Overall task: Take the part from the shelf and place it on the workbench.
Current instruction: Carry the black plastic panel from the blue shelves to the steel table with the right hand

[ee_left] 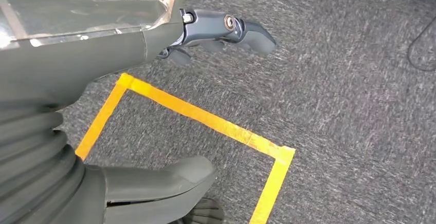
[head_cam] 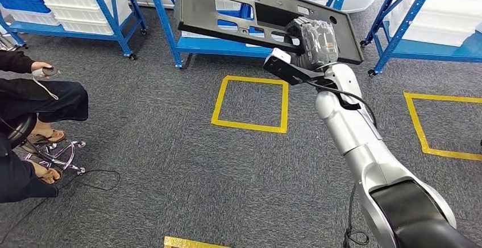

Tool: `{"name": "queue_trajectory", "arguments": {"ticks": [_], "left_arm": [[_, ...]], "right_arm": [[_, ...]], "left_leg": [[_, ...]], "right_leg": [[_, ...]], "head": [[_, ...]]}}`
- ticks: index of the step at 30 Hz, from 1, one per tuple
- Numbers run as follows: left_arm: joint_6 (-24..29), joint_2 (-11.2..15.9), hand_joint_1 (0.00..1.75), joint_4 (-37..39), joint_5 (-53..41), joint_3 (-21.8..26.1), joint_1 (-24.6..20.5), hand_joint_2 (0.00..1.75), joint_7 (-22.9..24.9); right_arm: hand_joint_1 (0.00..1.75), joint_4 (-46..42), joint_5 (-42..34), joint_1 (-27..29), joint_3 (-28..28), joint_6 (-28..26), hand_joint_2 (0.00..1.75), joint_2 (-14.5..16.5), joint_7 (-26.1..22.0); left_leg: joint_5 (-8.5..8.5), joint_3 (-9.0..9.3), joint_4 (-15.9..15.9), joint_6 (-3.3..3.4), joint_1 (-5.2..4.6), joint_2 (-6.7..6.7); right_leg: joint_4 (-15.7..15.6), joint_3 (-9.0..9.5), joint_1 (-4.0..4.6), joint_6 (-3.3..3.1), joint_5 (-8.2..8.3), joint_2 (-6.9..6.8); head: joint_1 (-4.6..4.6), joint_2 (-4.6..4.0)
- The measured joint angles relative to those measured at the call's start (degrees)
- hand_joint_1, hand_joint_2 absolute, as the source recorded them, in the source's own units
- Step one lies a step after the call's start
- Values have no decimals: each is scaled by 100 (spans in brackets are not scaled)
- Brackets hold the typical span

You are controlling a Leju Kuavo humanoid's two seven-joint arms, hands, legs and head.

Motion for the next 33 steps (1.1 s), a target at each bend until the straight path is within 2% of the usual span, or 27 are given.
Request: {"name": "queue_trajectory", "arguments": {"ticks": [1,2,3,4,5,7,8,9,11,12,14,16,17,18,19,21,22,23,24,26,27,29,30,31,32,33], "left_arm": [[-3,-2,0,1,0,1,-1,175,0],[-5,-4,0,1,2,0,-1,175,0],[-8,-5,0,1,3,1,0,175,0],[-9,-4,0,0,5,1,0,175,-1],[-9,-2,0,-1,7,2,-2,175,-3],[-8,6,0,-3,5,4,-13,175,-12],[-7,8,0,-4,2,5,-17,175,-16],[-4,9,0,-5,0,6,-19,175,-19],[4,9,0,-4,-3,10,-14,175,-9],[11,4,0,-3,-3,13,-13,175,0],[21,-2,0,-3,-7,15,-16,175,26],[22,-4,0,-3,-10,16,-16,175,49],[20,-5,0,-2,-11,16,-12,175,63],[18,-7,0,-1,-11,17,-8,175,84],[16,-8,0,1,-11,19,-4,175,114],[16,-8,0,3,-10,27,-1,175,195],[14,-7,0,4,-8,32,0,175,230],[5,-5,0,5,0,38,3,175,264],[-9,-2,0,6,26,52,10,175,295],[-51,8,0,8,152,123,45,175,389],[-62,14,0,12,239,182,75,175,451],[-51,33,0,20,374,300,148,175,567],[-22,43,0,25,409,357,182,175,627],[20,54,0,29,426,403,206,175,695],[75,61,0,35,440,448,223,175,783],[145,65,0,41,459,496,238,175,894]], "right_arm": [[175,-1,4,4,1,0,175,0,2],[175,0,10,10,3,0,175,1,3],[175,0,14,15,6,1,175,3,5],[175,-1,20,15,8,3,175,8,6],[175,-7,30,7,10,7,175,13,6],[175,-34,51,-24,4,15,175,20,5],[175,-49,59,-38,-1,19,175,20,5],[175,-60,65,-45,-5,20,175,21,5],[175,-69,76,-45,-10,21,175,23,4],[175,-75,81,-42,-18,19,175,22,4],[175,-88,84,-35,-47,11,175,1,-1],[175,-93,83,10,-85,4,175,-30,-7],[175,-94,83,47,-101,2,175,-47,-7],[175,-99,83,85,-114,1,175,-61,-5],[175,-114,83,116,-125,-1,175,-72,-4],[175,-172,83,148,-150,-7,175,-96,-3],[175,-202,84,156,-163,-10,175,-108,-3],[175,-229,84,161,-177,-14,175,-123,-3],[175,-252,84,171,-186,-16,175,-134,0],[175,-298,84,200,-198,-19,175,-142,10],[175,-329,84,215,-205,-23,175,-140,14],[175,-407,83,250,-241,-57,175,-144,15],[175,-451,81,277,-270,-80,175,-155,15],[175,-494,79,316,-303,-104,175,-172,16],[175,-540,77,366,-337,-122,175,-192,17],[175,-593,77,426,-370,-132,175,-217,19]], "left_leg": [[-174,-154,386,2,0,21],[-264,-243,635,16,-1,30],[-257,-231,683,43,-6,36],[-156,-92,489,86,-19,53],[-4,145,110,146,-46,105],[178,562,-597,237,-132,256],[199,655,-773,258,-170,303],[181,667,-820,260,-198,300],[217,681,-882,283,-198,211],[246,703,-931,309,-189,164],[302,743,-1014,359,-164,76],[313,742,-1021,380,-172,-37],[314,741,-1020,381,-176,-103],[316,741,-1016,382,-179,-169],[318,740,-1010,382,-181,-234],[316,734,-981,374,-182,-360],[315,722,-962,361,-189,-421],[316,704,-945,345,-196,-471],[323,684,-936,321,-200,-513],[348,653,-941,271,-202,-578],[331,632,-923,240,-202,-528],[125,493,-630,167,-196,-277],[-60,343,-306,124,-181,-128],[-252,155,91,87,-156,-46],[-390,-25,455,55,-125,-12],[-439,-138,674,28,-95,6]], "right_leg": [[1,-9,22,-12,4,-45],[2,-16,44,-18,5,-91],[2,-20,66,-27,5,-136],[2,-19,86,-34,3,-181],[1,-15,101,-39,-1,-222],[-5,-15,143,-44,-9,-301],[-13,-16,160,-40,-14,-339],[-29,-14,172,-32,-16,-381],[-53,0,182,-3,-33,-440],[-3,-17,183,1,-80,-399],[414,-198,184,-28,-309,-204],[1168,-551,183,-69,-613,-49],[1448,-697,185,-60,-695,-24],[1561,-767,186,-32,-700,-13],[1424,-717,188,13,-606,-2],[628,-359,172,92,-258,106],[246,-177,170,101,-104,177],[-2,-61,167,81,-2,227],[-89,-23,170,47,37,246],[-99,-16,169,-20,74,164],[-109,-11,150,-48,90,127],[-130,2,108,-120,113,49],[-133,5,104,-144,114,3],[-133,5,104,-159,109,-50],[-133,6,102,-163,105,-108],[-132,7,97,-164,102,-170]], "head": [[0,0],[0,0],[0,0],[0,0],[0,0],[5,0],[6,0],[9,0],[9,0],[12,0],[22,0],[27,0],[27,0],[27,0],[27,0],[27,0],[26,0],[25,0],[22,0],[24,0],[25,0],[7,0],[-1,0],[-10,0],[-9,0],[-10,0]]}}
